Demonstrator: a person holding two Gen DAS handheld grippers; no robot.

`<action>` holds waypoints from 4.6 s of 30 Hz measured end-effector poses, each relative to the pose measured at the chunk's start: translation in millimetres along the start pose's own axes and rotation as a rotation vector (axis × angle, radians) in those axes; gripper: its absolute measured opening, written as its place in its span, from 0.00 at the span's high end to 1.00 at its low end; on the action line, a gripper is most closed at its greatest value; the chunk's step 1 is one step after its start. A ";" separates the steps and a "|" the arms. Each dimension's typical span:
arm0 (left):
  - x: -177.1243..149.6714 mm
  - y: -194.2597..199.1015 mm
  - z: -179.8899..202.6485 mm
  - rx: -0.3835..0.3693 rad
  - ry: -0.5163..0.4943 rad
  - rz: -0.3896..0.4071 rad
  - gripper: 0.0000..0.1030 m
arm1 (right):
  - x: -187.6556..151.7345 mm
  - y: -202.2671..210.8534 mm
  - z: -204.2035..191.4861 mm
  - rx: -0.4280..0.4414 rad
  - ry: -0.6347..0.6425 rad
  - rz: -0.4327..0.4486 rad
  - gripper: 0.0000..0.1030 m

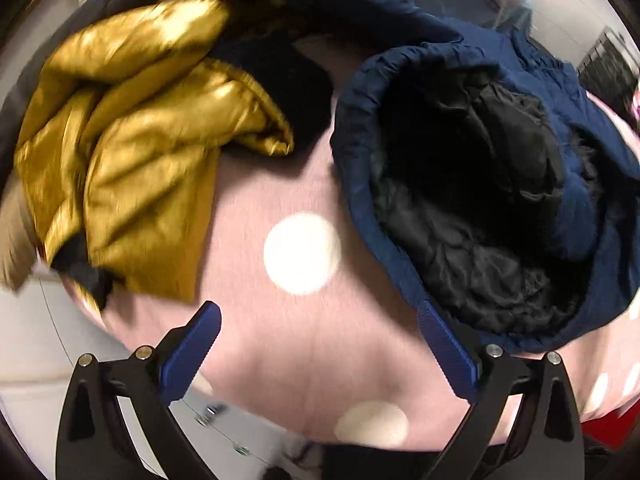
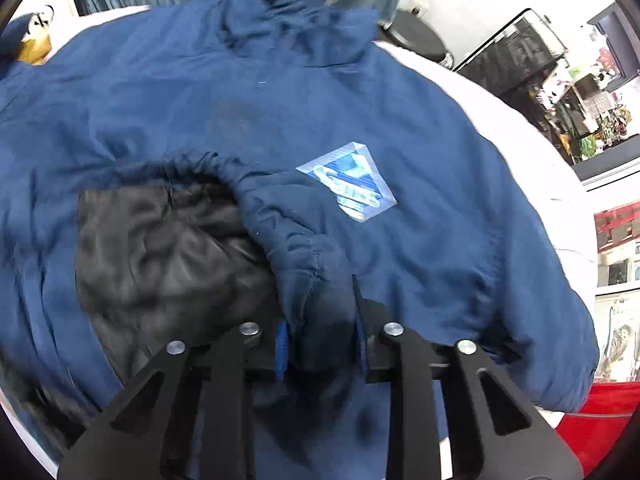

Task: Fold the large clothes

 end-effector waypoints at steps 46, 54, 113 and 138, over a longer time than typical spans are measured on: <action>-146.9 54.1 18.2 0.197 -0.835 0.127 0.33 | -366.0 67.7 112.6 0.141 0.004 -0.421 0.38; -97.7 44.6 99.2 -0.256 -0.749 -0.038 0.17 | -276.7 89.8 96.4 0.299 -0.112 -0.235 0.37; -15.3 20.0 222.1 -0.062 -0.457 0.024 0.06 | -236.4 -1.4 269.6 0.070 -0.702 -0.100 0.11; -38.1 20.6 226.8 -0.014 -0.497 0.015 0.06 | -301.6 -27.2 488.1 0.030 -1.332 0.064 0.92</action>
Point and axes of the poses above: each gripper's, at about its wrist camera, not at the fingertips, and y roughly against the way its jaws point, z to its right, x to its top, the point moved 10 cm from there along -y, roughly the way its jaws point, and after that the axes turned 7 degrees about -x, right-handed, at the moved point
